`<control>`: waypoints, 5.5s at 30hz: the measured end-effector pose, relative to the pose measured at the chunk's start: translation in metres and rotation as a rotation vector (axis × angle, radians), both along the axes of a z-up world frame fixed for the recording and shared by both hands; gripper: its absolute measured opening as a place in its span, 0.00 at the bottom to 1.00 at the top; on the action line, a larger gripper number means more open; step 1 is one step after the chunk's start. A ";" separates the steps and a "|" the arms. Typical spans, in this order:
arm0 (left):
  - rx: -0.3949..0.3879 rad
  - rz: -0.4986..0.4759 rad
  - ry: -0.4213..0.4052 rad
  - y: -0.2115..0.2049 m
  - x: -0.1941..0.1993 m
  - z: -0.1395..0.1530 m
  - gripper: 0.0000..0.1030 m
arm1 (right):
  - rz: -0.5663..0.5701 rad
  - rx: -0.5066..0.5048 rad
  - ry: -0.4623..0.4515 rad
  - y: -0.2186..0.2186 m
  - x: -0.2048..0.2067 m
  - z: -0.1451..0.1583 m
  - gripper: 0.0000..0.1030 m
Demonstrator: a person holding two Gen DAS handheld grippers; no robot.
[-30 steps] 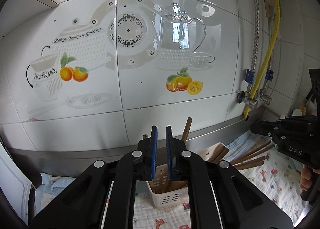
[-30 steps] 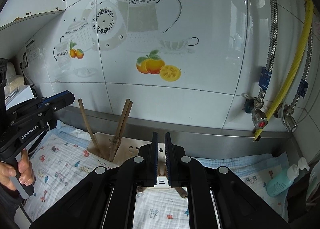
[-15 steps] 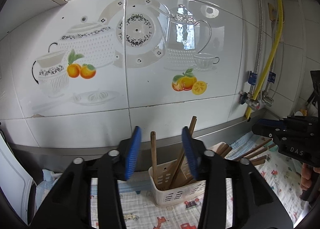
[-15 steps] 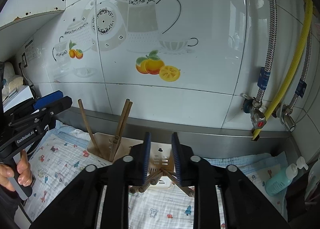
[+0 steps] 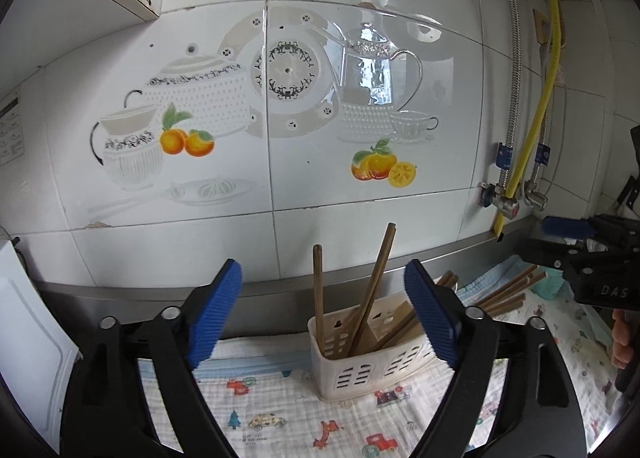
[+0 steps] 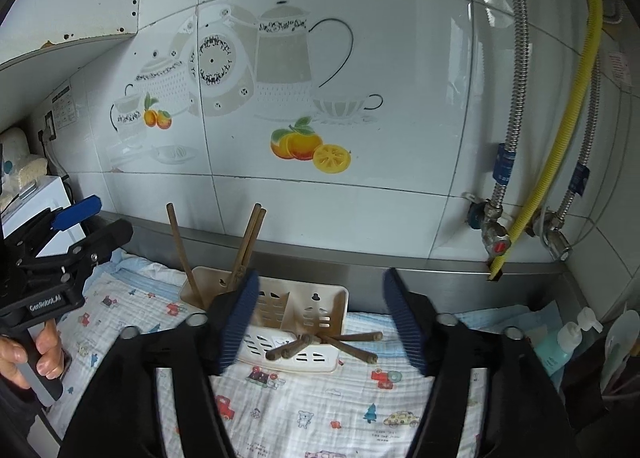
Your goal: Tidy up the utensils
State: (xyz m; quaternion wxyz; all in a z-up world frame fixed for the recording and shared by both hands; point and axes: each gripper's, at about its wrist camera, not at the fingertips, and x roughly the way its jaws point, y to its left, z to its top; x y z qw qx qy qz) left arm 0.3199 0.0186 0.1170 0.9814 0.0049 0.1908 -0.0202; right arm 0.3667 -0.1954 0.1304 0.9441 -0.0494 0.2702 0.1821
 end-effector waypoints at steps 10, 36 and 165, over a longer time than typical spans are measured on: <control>0.062 0.029 -0.023 -0.002 -0.032 -0.002 0.94 | -0.008 0.017 -0.025 -0.004 -0.031 0.000 0.82; -0.001 -0.003 -0.003 0.008 -0.108 -0.021 0.95 | -0.026 0.005 -0.061 -0.012 -0.127 -0.028 0.91; -0.011 -0.040 0.109 -0.002 -0.256 -0.097 0.95 | -0.052 0.005 -0.013 -0.014 -0.267 -0.095 0.93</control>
